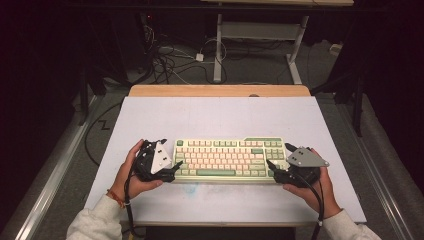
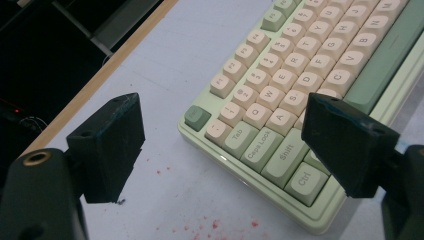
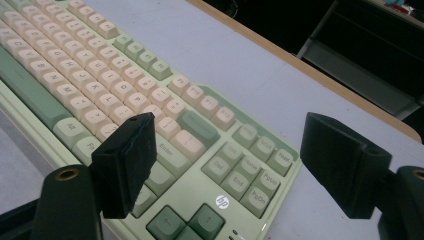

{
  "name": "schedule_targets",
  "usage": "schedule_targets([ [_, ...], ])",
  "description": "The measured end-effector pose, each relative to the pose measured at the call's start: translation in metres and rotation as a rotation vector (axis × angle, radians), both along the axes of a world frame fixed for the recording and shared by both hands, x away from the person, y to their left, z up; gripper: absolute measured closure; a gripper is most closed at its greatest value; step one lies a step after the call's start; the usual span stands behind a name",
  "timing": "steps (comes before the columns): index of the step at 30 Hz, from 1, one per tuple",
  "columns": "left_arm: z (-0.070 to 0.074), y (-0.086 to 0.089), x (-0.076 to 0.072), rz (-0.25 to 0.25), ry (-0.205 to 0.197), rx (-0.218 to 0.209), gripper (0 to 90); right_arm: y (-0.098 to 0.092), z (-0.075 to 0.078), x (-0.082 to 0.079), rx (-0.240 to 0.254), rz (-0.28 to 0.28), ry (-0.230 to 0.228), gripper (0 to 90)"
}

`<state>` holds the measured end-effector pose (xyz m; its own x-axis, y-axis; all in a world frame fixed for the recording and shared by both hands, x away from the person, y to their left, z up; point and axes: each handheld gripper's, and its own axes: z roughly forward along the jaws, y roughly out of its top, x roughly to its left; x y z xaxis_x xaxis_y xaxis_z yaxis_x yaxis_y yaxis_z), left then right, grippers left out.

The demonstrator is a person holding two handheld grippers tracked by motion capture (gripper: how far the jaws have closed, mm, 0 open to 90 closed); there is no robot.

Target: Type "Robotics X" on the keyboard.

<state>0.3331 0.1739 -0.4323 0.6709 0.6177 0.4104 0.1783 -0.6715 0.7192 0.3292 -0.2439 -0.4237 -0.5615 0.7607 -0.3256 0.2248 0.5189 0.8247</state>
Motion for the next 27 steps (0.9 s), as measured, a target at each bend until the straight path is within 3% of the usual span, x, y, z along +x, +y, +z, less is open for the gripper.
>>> schedule_targets([
  [17, -0.005, 0.015, -0.008, 0.028, 0.014, 0.0, 16.2, -0.02, -0.005, -0.006, 0.003, -0.051, 0.011, 22.6],
  [27, -0.012, 0.031, -0.02, 0.061, 0.028, -0.022, 16.2, -0.029, -0.012, -0.01, -0.006, -0.079, 0.02, 22.6],
])
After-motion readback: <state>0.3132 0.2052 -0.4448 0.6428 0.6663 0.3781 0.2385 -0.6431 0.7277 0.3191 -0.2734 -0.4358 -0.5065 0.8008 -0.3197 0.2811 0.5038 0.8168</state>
